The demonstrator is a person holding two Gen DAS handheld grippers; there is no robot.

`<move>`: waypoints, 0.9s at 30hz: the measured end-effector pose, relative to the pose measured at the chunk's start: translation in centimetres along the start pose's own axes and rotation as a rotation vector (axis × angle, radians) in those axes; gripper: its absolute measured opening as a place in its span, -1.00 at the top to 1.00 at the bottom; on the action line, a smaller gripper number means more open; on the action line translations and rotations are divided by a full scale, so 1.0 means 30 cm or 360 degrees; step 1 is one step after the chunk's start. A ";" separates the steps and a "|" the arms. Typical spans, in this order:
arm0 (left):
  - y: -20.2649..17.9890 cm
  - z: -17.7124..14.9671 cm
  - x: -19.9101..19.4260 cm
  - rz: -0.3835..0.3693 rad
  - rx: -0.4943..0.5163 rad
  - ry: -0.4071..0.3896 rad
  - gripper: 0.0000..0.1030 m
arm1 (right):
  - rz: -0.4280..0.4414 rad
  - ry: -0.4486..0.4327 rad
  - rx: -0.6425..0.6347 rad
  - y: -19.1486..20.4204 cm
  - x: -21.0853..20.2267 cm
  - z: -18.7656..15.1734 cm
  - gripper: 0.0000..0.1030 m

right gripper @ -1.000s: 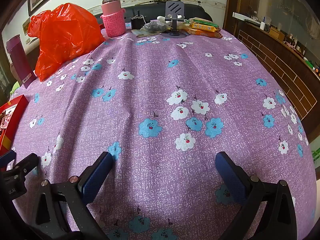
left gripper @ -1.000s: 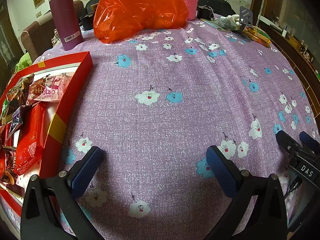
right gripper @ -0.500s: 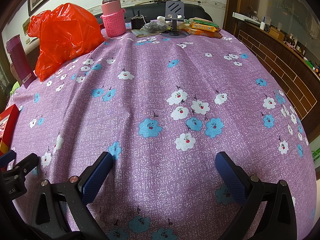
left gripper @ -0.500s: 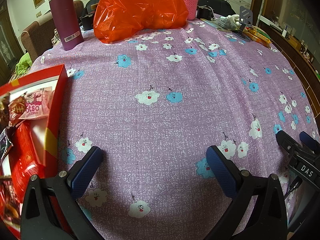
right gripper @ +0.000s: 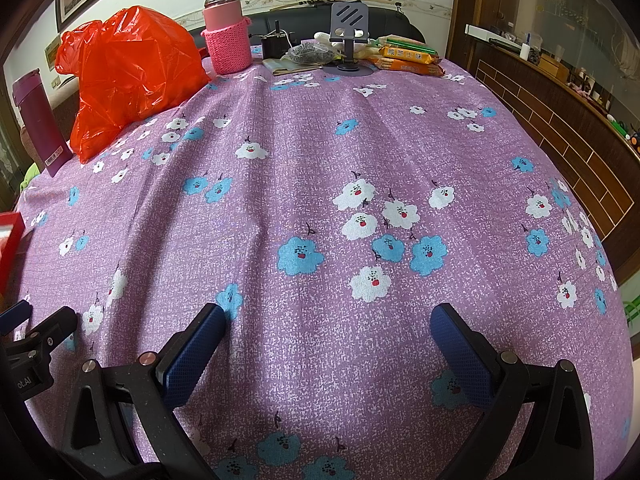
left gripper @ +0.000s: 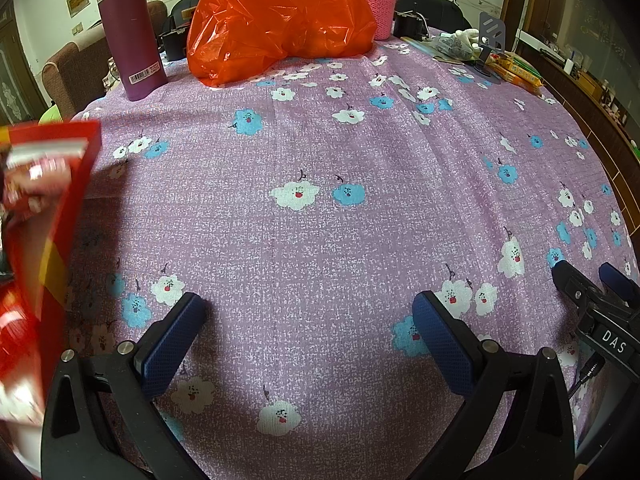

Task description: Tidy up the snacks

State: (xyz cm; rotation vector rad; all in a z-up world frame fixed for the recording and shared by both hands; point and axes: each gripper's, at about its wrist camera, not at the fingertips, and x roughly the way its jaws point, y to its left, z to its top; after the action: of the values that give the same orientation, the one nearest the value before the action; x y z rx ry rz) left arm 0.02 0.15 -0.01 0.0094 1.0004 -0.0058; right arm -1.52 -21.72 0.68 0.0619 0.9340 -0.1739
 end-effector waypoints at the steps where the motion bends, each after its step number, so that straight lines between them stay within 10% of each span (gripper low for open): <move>1: -0.002 0.000 0.000 0.0000 0.0000 0.0000 -1.00 | 0.0000 0.0000 0.0000 0.000 0.000 0.000 -1.00; 27: -0.020 0.006 -0.004 -0.0030 0.0049 0.0000 -1.00 | 0.0000 0.0000 0.0000 0.001 0.001 0.000 -1.00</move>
State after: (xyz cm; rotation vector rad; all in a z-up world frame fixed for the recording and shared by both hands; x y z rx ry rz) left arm 0.11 -0.45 0.20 0.0280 1.0006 -0.0385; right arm -1.50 -21.70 0.65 0.0617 0.9341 -0.1739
